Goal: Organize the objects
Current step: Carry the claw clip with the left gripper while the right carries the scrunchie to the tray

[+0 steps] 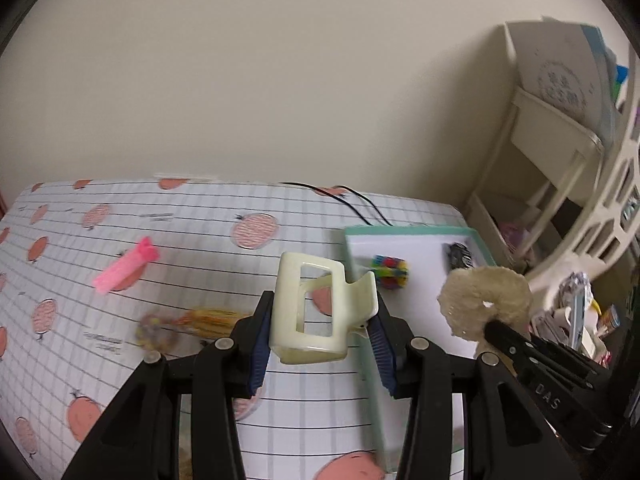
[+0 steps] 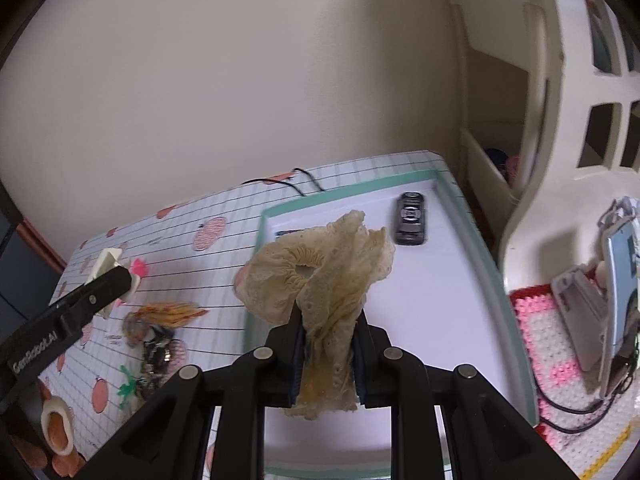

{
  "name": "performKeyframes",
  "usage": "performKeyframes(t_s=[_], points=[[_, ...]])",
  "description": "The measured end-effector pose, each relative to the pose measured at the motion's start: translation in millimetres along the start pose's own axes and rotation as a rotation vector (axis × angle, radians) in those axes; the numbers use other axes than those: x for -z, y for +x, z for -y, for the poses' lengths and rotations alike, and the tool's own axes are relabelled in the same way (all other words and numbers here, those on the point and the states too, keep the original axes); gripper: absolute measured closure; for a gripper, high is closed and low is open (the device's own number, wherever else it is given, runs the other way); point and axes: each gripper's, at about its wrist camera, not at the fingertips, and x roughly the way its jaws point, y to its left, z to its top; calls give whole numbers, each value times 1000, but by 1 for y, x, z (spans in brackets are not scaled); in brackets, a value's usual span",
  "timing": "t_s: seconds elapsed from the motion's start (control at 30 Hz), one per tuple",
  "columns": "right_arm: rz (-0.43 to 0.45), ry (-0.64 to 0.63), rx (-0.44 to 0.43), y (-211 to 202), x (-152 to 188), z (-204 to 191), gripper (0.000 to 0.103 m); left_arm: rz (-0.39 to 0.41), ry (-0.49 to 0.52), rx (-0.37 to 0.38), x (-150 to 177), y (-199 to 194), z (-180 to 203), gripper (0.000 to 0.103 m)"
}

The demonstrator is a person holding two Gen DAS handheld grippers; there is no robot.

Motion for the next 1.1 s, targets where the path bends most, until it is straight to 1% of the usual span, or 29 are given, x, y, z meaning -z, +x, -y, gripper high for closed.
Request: performKeyframes(t_s=[0.27,0.5,0.83,1.1], points=[[-8,13,88,12,1,32,82,-30,87,28,9,23,40,57],[-39,43,131,24,7,55,82,-79,140,46,28,50,65,57],[-102,60,151,45,20,67,82,-155,145,60,50,81,73,57],[-116,73,151,49,23,70,82,-194,134,67,59,97,78,57]])
